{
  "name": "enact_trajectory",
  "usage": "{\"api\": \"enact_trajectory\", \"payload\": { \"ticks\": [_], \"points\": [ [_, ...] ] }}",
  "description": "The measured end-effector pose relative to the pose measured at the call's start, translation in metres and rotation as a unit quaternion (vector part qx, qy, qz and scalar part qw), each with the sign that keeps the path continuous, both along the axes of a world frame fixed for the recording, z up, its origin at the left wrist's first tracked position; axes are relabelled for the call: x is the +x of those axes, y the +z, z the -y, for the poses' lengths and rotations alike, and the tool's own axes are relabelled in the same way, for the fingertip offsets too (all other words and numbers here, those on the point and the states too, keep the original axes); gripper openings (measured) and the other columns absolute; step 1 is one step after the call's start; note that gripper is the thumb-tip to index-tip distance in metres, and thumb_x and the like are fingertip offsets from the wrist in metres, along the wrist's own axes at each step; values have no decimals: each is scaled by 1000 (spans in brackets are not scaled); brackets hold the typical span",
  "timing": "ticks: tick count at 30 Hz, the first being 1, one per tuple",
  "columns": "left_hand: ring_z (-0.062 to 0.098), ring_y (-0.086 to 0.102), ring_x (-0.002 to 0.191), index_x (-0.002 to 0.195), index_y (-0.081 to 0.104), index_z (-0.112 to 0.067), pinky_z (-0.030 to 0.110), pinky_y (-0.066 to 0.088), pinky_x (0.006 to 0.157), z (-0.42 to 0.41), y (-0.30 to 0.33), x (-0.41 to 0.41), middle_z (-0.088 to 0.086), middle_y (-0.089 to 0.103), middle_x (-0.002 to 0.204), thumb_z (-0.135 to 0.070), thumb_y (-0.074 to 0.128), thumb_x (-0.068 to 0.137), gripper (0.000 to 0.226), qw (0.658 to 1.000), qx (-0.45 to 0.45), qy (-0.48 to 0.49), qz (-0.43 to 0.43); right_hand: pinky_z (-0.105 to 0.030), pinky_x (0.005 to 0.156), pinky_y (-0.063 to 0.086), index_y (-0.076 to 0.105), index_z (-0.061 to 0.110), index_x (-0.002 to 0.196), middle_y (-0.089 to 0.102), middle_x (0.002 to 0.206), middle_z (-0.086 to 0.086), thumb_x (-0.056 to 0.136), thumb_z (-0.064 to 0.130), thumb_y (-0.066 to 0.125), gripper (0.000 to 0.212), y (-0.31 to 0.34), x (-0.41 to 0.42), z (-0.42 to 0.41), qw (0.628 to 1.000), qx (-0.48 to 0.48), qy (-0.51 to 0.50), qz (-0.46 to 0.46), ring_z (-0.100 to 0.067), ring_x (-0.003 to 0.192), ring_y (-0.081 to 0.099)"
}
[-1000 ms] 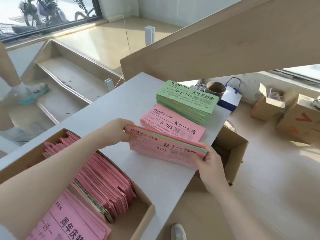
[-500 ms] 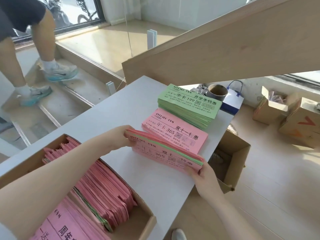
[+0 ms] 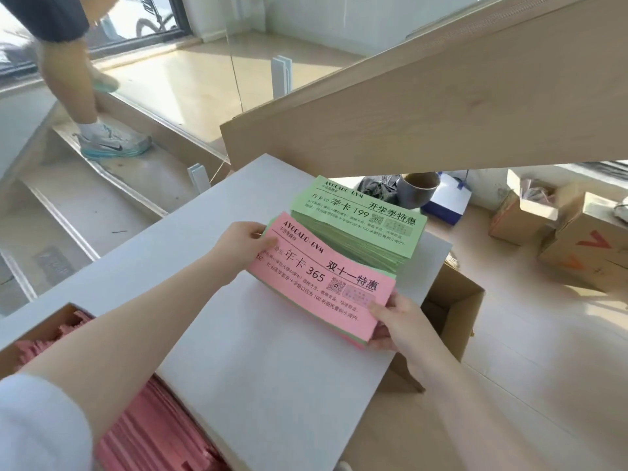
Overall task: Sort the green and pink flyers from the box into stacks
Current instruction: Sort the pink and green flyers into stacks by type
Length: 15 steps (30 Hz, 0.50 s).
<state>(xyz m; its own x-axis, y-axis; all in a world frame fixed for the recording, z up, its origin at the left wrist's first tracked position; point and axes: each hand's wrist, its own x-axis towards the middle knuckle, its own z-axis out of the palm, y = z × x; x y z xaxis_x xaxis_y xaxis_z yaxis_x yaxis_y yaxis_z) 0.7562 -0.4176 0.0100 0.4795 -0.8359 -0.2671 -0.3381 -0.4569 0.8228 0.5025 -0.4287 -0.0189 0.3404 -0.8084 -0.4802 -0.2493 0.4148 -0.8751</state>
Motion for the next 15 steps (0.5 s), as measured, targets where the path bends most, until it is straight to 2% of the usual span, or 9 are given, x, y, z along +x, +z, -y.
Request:
{"api": "enact_trajectory", "payload": {
  "ticks": [2, 4, 6, 7, 8, 9, 11, 13, 15],
  "points": [
    [21, 58, 76, 96, 65, -7, 26, 47, 67, 7, -10, -1, 4, 64, 84, -12, 53, 90, 15, 1000, 8, -6, 7, -28, 44, 51, 55, 15, 116, 70, 82, -6, 95, 11, 50, 22, -3, -2, 3, 999, -20, 4, -42, -11, 47, 62],
    [22, 56, 92, 117, 58, -8, 30, 44, 79, 11, -14, 0, 4, 59, 101, -18, 53, 90, 28, 996, 28, -47, 65, -33, 52, 51, 59, 15, 111, 68, 76, 1, 93, 23, 54, 21, -5, -6, 8, 984, -96, 20, -148, -12, 51, 61],
    [22, 46, 121, 143, 31, -19, 35, 41, 98, 12, -14, 3, 3, 46, 132, -29, 64, 86, 68, 983, 85, -114, 118, -34, 70, 48, 51, 11, 121, 64, 95, -1, 88, 43, 58, 47, -6, -11, 10, 951, -160, 30, -262, -18, 80, 62],
    [22, 38, 131, 148, 18, -22, 36, 36, 105, 10, -13, 6, 2, 36, 143, -33, 70, 80, 87, 974, 119, -148, 122, -34, 77, 45, 42, 9, 129, 60, 111, -4, 83, 50, 60, 64, -6, -13, 9, 943, -169, 30, -286, -21, 97, 59],
    [20, 34, 134, 149, 10, -23, 35, 33, 108, 7, -12, 7, 0, 30, 148, -34, 76, 74, 100, 963, 149, -186, 124, -33, 81, 42, 35, 9, 133, 55, 123, -6, 79, 53, 64, 75, -7, -14, 8, 941, -172, 34, -290, -22, 108, 56],
    [19, 34, 134, 149, 6, -23, 32, 32, 109, 5, -12, 8, -1, 30, 149, -33, 79, 71, 108, 950, 176, -222, 130, -32, 82, 42, 34, 12, 130, 53, 127, -3, 75, 52, 69, 77, -8, -14, 6, 946, -171, 45, -271, -19, 109, 54],
    [15, 35, 133, 149, -1, -19, 26, 31, 106, 2, -16, 10, -4, 31, 148, -29, 81, 68, 117, 930, 207, -269, 142, -31, 81, 46, 36, 20, 119, 56, 123, 8, 63, 44, 81, 76, -12, -11, -1, 958, -176, 71, -214, -11, 102, 56],
    [15, 33, 133, 149, -3, -17, 23, 31, 104, 2, -18, 10, -3, 30, 148, -27, 81, 68, 117, 927, 204, -272, 161, -35, 89, 47, 28, 23, 130, 56, 123, 10, 52, 41, 86, 99, -25, -6, -8, 948, -207, 94, -223, -14, 107, 55],
    [17, 31, 135, 149, -1, -17, 25, 29, 105, 3, -19, 7, 0, 29, 149, -28, 79, 70, 114, 926, 188, -266, 191, -40, 94, 45, 11, 16, 142, 53, 129, 1, 55, 36, 85, 116, -37, -1, -13, 928, -248, 100, -261, -25, 113, 50]
  ]
}}
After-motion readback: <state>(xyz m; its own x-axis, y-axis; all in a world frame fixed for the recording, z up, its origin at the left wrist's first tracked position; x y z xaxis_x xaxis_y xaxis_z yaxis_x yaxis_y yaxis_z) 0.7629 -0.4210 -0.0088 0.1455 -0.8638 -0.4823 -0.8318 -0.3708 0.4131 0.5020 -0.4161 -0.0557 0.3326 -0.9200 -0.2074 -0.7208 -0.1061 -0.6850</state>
